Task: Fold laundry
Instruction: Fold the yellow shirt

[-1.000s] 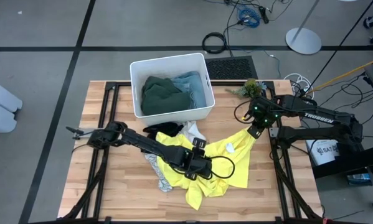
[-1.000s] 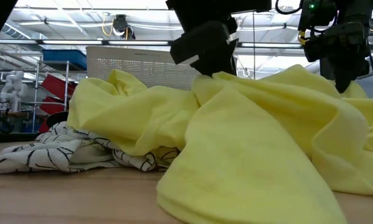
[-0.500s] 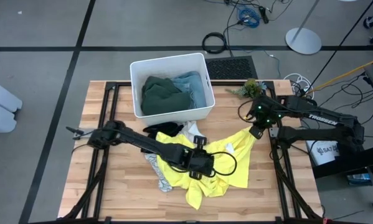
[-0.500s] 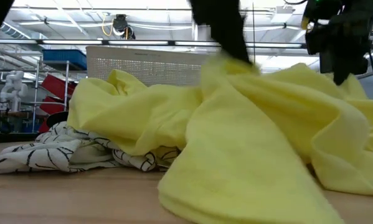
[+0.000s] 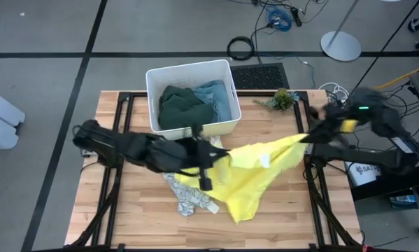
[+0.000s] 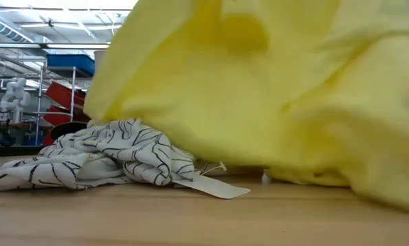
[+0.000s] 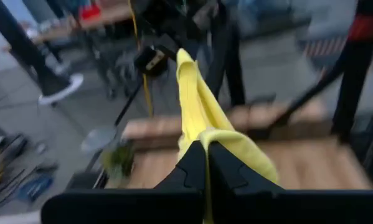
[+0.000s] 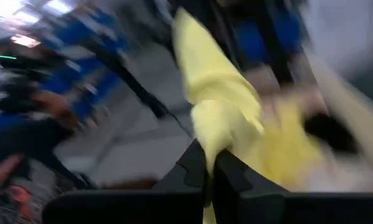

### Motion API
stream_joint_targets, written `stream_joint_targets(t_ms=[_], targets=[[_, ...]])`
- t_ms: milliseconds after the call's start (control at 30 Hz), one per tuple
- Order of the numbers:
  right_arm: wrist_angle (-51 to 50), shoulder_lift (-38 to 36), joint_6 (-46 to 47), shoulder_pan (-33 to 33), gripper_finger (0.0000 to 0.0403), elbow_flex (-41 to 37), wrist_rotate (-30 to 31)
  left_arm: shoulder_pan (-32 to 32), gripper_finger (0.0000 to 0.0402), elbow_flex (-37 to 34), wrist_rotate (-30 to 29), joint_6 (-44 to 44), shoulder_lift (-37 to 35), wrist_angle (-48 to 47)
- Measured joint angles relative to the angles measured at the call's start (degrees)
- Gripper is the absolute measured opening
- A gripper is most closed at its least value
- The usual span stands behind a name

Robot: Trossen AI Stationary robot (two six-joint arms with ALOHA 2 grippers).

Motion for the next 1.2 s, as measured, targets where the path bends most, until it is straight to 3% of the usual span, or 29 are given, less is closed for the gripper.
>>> stream_joint_targets(t_ms=[200, 400, 467, 600, 667, 733, 933, 1133, 1200], targets=[[19.00, -2.07, 4.90, 0.26, 0.0000, 7.10, -4.49, 0.38, 0.0002, 0.00, 2.50, 1.22, -4.61, 9.09], [25.91, 0.45, 0.55, 0.26, 0.0000, 13.82, -2.40, 5.38, 0.0002, 0.00, 5.96, 1.52, -6.20, 14.34], [28.06, 2.32, -1.93, 0.26, 0.0000, 15.54, -1.08, 8.63, 0.0002, -0.01, 11.80, -1.92, -6.78, 14.33], [32.64, 8.51, -2.79, 0.26, 0.0000, 20.31, -0.41, 16.96, 0.0002, -0.02, 30.26, -10.48, -7.33, 17.79], [31.56, 12.87, -3.07, 0.23, 0.0000, 24.10, -1.18, 20.52, 0.0002, -0.02, 37.16, -14.38, -7.44, 19.34], [28.61, 17.74, -4.79, -0.35, 0.0000, 28.79, -1.19, 23.39, 0.0002, -0.02, 40.38, -16.02, -7.47, 19.21], [14.66, 33.12, -16.35, -8.57, 0.0000, 48.25, -1.30, 29.12, 0.0002, 2.23, 42.45, -11.78, -7.47, 19.05], [21.71, 46.98, -4.40, -14.64, 0.0000, 70.08, -16.28, 31.90, 0.0002, 10.68, 49.95, -14.29, -7.71, 20.61], [32.80, 46.89, 3.28, -15.64, 0.0000, 67.73, -21.01, 31.83, 0.0002, 12.91, 53.08, -15.01, -7.75, 21.05]])
